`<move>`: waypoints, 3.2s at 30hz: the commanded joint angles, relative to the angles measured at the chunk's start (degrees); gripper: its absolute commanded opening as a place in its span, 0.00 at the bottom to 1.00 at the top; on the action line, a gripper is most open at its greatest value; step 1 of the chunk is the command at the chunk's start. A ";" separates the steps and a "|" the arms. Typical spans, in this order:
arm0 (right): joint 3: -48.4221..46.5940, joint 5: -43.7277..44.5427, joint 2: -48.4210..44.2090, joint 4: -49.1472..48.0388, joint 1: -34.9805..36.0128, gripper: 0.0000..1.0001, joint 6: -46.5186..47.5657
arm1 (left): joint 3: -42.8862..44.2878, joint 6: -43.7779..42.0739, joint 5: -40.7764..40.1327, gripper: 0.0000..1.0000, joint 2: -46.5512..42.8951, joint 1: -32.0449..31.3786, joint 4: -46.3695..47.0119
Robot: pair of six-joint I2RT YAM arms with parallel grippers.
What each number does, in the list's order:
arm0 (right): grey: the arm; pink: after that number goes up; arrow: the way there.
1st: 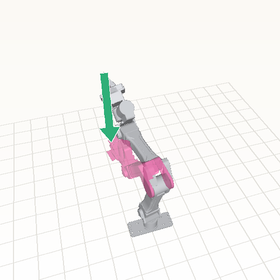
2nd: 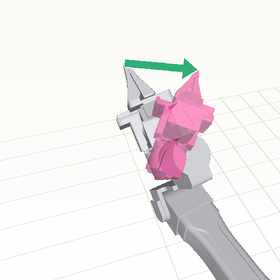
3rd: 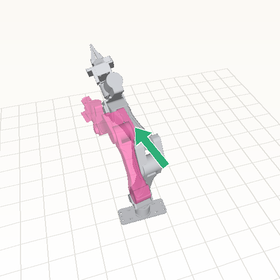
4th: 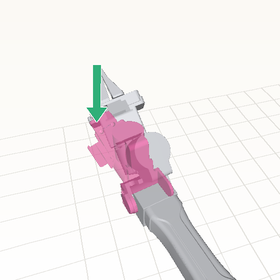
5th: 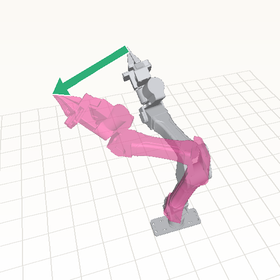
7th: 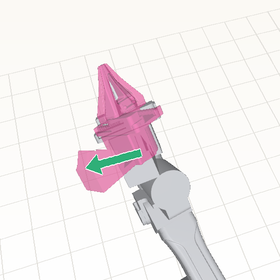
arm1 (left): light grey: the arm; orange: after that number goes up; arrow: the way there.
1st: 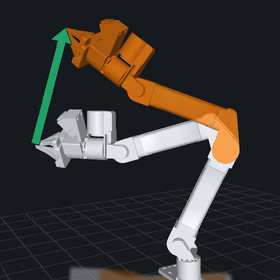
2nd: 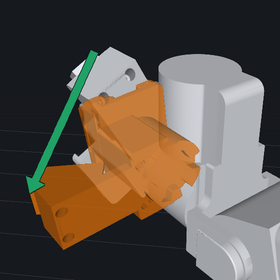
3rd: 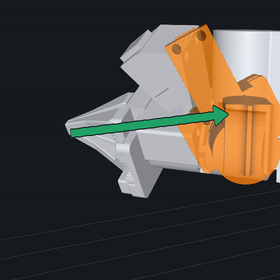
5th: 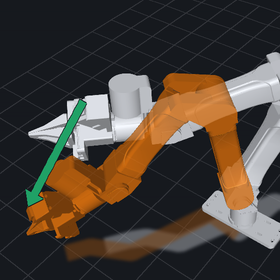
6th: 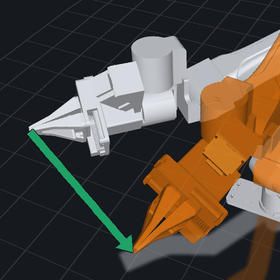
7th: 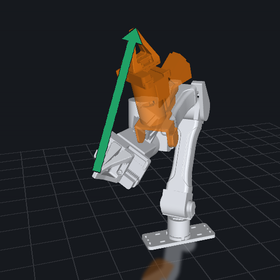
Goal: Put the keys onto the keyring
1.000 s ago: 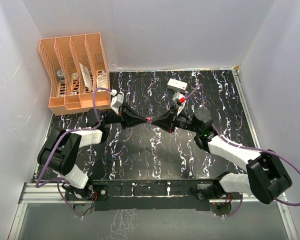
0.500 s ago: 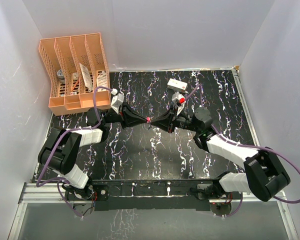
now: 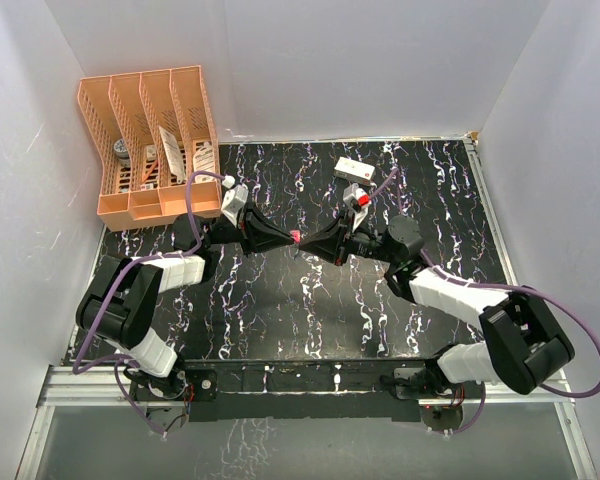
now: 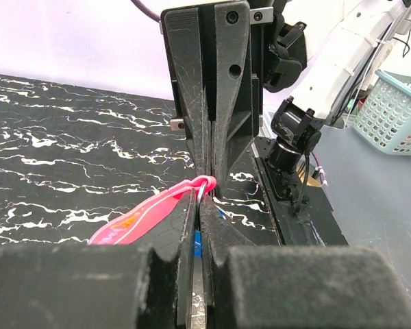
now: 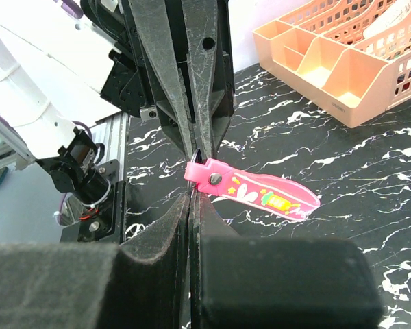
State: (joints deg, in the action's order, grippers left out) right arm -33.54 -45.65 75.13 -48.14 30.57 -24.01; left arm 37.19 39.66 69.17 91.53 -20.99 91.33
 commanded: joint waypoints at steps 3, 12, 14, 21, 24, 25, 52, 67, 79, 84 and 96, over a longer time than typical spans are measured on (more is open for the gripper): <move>0.82 -0.57 1.46 -8.62 0.19 0.00 -4.08 | 1.32 -0.18 -3.40 0.00 -1.67 -0.10 10.98; 2.10 1.73 3.18 -16.87 0.19 0.00 -12.20 | 0.42 0.12 -8.93 0.00 -2.78 -0.11 10.98; 2.44 2.80 3.75 -18.97 0.19 0.00 -14.38 | -0.02 0.00 -10.28 0.00 -3.01 -0.10 10.98; 3.09 5.36 6.38 -24.80 0.19 0.00 -19.66 | -1.16 -0.03 -14.46 0.00 -3.59 -0.10 10.98; 2.79 6.36 6.75 -24.79 0.17 0.00 -20.26 | -1.56 0.32 -15.54 0.00 -3.76 -0.15 11.02; 2.72 6.64 6.85 -24.85 0.19 0.00 -20.34 | -1.59 0.44 -15.78 0.00 -3.73 -0.13 11.03; 3.23 14.72 3.85 -18.50 -0.32 0.00 -16.32 | -2.59 3.38 -17.66 0.00 -3.78 -0.28 10.98; 0.30 21.69 -4.97 15.14 -0.55 0.00 -0.54 | 0.44 -0.94 -14.95 0.00 -5.31 -0.20 -14.10; 2.30 22.74 -5.08 18.14 -0.52 0.00 0.12 | 3.74 -18.77 -19.24 0.00 -8.29 -0.27 -57.50; 2.65 22.54 -4.95 18.20 -0.51 0.00 0.19 | 5.63 -20.95 -24.55 0.00 -7.65 -0.28 -67.75; 3.41 22.54 -4.98 18.47 -0.51 0.00 0.35 | 5.35 -21.09 -35.67 0.52 -12.26 -0.28 -71.75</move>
State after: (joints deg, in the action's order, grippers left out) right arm -30.09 -23.68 70.98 -26.98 30.26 -24.43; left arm 43.81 17.65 36.58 84.16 -21.12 18.41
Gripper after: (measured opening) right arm 0.008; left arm 0.484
